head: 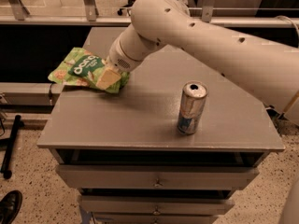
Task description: Move green rice chip bag near rxbar chocolate
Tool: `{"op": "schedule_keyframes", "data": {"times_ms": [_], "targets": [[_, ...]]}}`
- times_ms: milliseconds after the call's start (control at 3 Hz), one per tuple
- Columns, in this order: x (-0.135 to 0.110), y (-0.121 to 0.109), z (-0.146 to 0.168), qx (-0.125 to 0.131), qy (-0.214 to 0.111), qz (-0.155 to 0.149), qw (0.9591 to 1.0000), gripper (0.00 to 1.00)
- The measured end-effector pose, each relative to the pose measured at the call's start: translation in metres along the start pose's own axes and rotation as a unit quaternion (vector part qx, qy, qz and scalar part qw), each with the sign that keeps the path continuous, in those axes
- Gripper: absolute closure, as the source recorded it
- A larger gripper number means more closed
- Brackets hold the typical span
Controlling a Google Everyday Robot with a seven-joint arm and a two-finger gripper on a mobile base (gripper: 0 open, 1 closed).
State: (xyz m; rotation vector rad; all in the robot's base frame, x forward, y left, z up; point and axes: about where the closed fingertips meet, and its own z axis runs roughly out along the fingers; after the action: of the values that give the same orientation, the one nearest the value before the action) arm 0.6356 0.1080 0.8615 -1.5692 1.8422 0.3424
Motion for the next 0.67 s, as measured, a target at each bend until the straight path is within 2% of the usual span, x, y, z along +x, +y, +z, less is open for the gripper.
{"op": "schedule_keyframes", "data": {"times_ms": [333,667], "targets": [[-0.001,-0.010,-0.010,0.014,0.001,-0.003,0.9999,0.79],[-0.003,-0.032,-0.036,0.046,0.010,-0.017,0.9988,0.99]]}}
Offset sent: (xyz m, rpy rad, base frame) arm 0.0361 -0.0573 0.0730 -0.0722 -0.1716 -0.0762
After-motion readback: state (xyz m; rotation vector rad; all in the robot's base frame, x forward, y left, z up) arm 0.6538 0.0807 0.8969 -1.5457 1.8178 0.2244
